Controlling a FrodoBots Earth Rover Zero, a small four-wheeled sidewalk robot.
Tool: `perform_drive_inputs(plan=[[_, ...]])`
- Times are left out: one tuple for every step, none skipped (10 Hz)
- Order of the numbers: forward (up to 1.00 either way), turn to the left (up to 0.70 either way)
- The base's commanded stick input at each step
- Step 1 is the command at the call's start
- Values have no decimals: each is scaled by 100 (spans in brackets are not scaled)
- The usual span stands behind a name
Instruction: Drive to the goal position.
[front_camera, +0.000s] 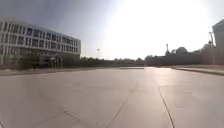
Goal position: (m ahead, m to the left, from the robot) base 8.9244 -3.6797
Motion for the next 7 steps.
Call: perform_drive_inputs(plan=[[67,0],[68,0],[68,0],[68,0],[68,0],[67,0],[68,0]])
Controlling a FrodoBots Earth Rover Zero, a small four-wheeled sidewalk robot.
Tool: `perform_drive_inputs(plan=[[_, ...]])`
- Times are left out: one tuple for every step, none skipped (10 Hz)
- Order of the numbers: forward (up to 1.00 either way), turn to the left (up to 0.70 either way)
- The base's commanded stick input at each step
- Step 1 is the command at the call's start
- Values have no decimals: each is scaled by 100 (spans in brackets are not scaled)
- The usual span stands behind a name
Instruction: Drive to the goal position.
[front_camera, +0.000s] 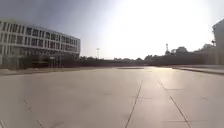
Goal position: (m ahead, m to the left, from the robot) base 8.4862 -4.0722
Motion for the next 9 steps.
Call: perform_drive_inputs(plan=[[68,0],[67,0],[68,0],[68,0],[68,0],[68,0],[67,0],[68,0],[68,0]])
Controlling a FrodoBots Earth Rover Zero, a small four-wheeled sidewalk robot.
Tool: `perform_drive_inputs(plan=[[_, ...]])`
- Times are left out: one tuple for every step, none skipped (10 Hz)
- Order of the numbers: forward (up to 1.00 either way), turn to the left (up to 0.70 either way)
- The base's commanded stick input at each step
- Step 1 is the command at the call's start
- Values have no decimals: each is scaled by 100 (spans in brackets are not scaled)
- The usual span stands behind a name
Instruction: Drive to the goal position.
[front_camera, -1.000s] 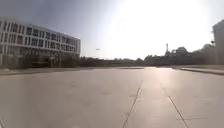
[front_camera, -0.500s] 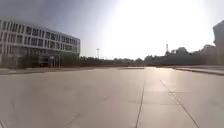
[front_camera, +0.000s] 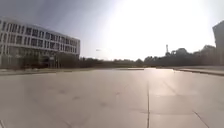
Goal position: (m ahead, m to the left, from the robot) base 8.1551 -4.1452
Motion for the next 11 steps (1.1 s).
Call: perform_drive_inputs(plan=[[68,0],[68,0],[68,0],[68,0],[68,0],[68,0],[68,0],[67,0],[67,0],[68,0],[67,0]])
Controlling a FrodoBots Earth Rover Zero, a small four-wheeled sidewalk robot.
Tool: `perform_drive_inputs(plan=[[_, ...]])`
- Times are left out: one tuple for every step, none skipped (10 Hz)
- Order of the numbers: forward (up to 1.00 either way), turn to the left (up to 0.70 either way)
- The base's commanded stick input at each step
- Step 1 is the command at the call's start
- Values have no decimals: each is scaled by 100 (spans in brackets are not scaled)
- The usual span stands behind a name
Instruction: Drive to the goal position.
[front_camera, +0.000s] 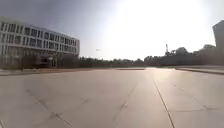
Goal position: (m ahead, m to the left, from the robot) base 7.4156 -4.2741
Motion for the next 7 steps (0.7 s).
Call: perform_drive_inputs(plan=[[68,0],[67,0],[67,0],[68,0],[68,0],[68,0],[68,0]])
